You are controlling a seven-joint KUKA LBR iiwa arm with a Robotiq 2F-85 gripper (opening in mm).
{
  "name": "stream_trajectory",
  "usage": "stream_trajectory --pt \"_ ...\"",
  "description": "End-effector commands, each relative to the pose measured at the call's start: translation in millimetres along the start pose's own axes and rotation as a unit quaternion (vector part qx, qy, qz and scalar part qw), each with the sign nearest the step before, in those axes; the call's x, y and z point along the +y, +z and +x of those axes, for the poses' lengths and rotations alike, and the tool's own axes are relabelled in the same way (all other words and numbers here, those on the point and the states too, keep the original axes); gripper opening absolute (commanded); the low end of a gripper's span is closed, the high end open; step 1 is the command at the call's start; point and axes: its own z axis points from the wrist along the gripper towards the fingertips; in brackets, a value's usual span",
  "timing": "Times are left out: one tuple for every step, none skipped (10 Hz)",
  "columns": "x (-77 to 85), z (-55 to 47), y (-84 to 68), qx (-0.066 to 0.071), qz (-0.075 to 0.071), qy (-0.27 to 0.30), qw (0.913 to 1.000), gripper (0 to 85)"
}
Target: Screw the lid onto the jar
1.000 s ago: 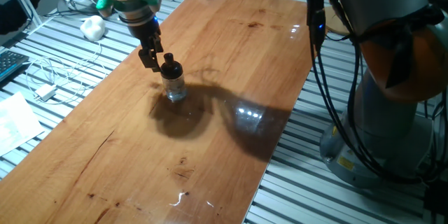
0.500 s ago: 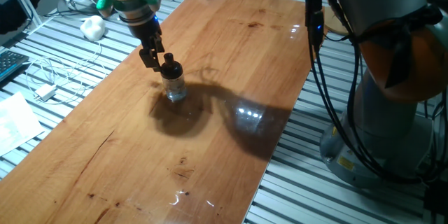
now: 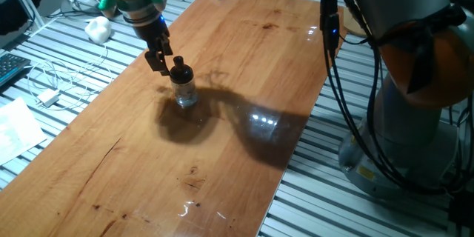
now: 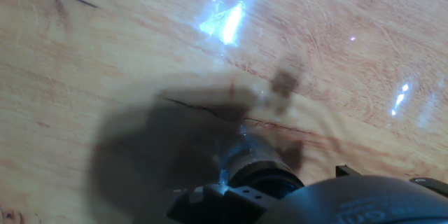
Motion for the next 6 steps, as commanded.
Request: stream_trajectory --pt "-0.1 0.0 -0.3 -0.007 -0.001 0.000 1.0000 68.0" --pt "-0.1 0.0 -0.3 -0.008 -0.003 0.004 1.0000 68.0" --pt "-0.1 0.0 -0.3 -0.014 -0.002 0.006 0.9999 68.0" --pt "-0.1 0.0 -0.3 -0.016 -0.002 0.010 0.9998 68.0" --pt "-0.1 0.0 -0.3 -0.008 -0.004 0.015 0.9999 68.0" --pt "-0.1 0.0 -0.3 -0.008 -0.004 0.018 0.9998 68.0"
